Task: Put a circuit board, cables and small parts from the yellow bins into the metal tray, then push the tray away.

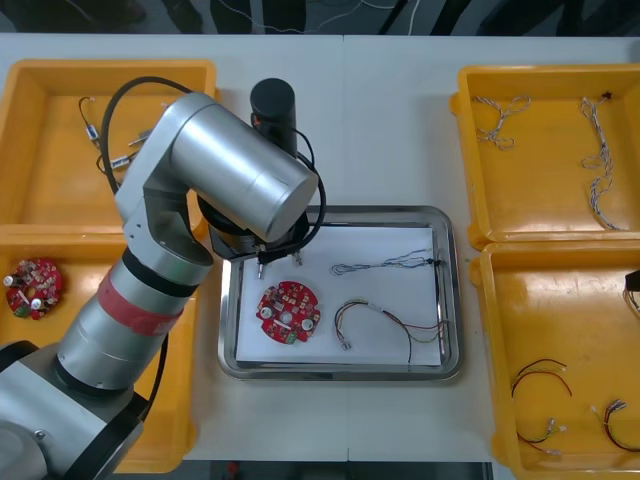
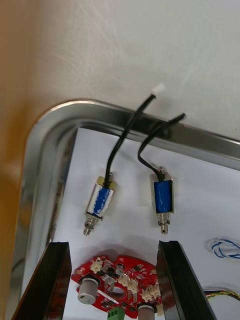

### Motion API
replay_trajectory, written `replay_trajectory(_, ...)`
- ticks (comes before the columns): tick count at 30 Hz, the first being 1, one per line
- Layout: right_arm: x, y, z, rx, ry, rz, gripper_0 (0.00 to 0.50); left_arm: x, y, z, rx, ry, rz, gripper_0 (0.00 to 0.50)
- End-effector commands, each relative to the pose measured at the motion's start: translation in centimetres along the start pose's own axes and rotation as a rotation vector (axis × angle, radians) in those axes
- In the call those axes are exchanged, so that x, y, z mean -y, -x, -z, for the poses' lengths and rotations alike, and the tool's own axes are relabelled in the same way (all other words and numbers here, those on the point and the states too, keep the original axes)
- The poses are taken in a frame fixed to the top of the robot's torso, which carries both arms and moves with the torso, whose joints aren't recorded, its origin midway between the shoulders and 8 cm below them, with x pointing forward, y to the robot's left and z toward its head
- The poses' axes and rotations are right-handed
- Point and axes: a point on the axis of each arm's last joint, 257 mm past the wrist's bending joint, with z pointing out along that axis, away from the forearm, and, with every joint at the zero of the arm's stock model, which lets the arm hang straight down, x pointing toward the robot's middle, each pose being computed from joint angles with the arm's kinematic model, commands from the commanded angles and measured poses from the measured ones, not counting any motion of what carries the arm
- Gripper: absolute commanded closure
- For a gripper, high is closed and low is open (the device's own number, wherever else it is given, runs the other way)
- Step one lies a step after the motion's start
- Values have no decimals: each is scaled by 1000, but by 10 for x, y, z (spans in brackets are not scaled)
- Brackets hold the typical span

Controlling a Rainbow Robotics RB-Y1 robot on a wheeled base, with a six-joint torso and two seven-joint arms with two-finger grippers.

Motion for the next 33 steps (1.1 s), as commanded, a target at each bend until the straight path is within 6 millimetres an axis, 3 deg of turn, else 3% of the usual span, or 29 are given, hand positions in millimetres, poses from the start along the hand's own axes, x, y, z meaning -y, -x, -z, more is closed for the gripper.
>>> replay_trajectory(1,11,4,14,28,-30,-36,0,-11,46,33,72,-53,114,0)
replay_trajectory(13,12,3,14,24,-39,-37,0,-69,105,67,88,-85,152,0)
replay_trajectory(19,12,3,15,25,-38,-40,0,-100,118,77,80,-71,133,0)
replay_trajectory(33,10,2,16,21,-36,-39,0,-152,134,110,75,-117,18,0)
